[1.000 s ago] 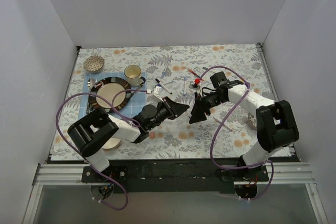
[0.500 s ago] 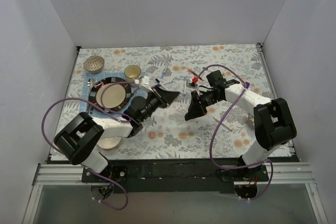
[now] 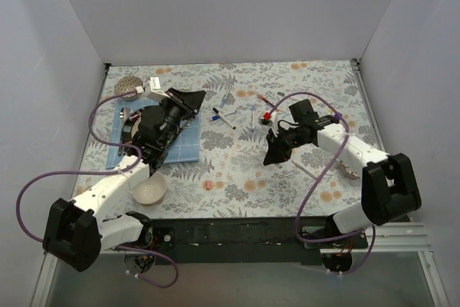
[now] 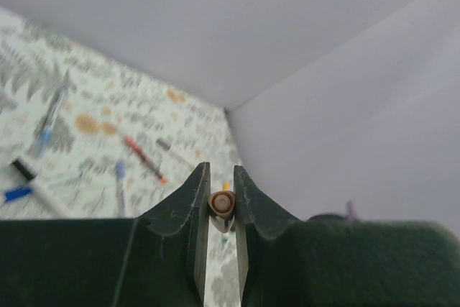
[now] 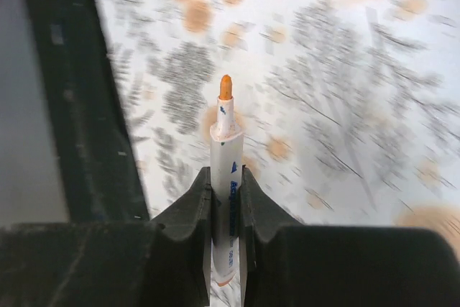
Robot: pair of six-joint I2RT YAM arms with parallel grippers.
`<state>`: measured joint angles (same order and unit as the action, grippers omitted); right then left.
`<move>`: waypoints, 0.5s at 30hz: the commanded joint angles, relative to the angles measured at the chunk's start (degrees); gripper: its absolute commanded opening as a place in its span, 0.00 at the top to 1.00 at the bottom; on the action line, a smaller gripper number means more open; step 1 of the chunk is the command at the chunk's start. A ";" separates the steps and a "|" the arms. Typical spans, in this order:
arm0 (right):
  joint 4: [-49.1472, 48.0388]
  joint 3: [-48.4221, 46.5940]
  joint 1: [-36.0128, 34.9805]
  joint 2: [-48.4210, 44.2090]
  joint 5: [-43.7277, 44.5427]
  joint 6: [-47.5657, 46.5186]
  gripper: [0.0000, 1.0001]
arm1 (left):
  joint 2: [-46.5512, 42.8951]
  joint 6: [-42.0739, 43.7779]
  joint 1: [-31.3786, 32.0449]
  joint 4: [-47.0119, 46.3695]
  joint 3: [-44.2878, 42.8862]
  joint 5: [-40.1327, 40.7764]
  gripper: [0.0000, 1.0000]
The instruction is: Open the pen caps
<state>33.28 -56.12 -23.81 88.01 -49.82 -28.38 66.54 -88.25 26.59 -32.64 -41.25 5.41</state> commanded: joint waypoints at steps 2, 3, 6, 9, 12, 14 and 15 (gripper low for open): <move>-6.82 2.15 1.84 -9.52 24.14 1.58 0.99 | -5.01 3.77 0.39 35.68 0.82 -12.75 1.00; -6.91 2.33 2.10 -9.87 25.64 1.23 0.99 | -5.11 4.57 0.48 38.76 1.00 -13.31 1.00; -7.08 3.20 3.59 -11.19 30.30 -0.01 0.99 | -4.85 6.33 1.97 49.76 1.26 -12.80 1.00; -7.79 5.04 5.70 -12.42 36.80 -0.97 0.98 | -3.71 6.60 7.76 56.27 -0.66 -5.80 1.00; -6.05 5.84 9.48 -11.64 40.24 -2.03 0.96 | -0.46 6.68 12.07 61.20 -3.30 -0.76 1.00; -4.20 5.76 12.20 -9.79 38.58 -2.90 0.94 | 1.65 6.77 13.83 62.61 -3.74 0.56 1.00; -3.05 5.93 12.56 -9.18 38.40 -3.86 0.94 | 2.18 6.77 14.28 62.88 -3.57 1.00 1.00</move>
<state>27.55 -50.39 -14.33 77.17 -14.74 -29.21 66.78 -82.81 38.70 22.28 -42.26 1.04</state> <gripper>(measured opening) 0.189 0.144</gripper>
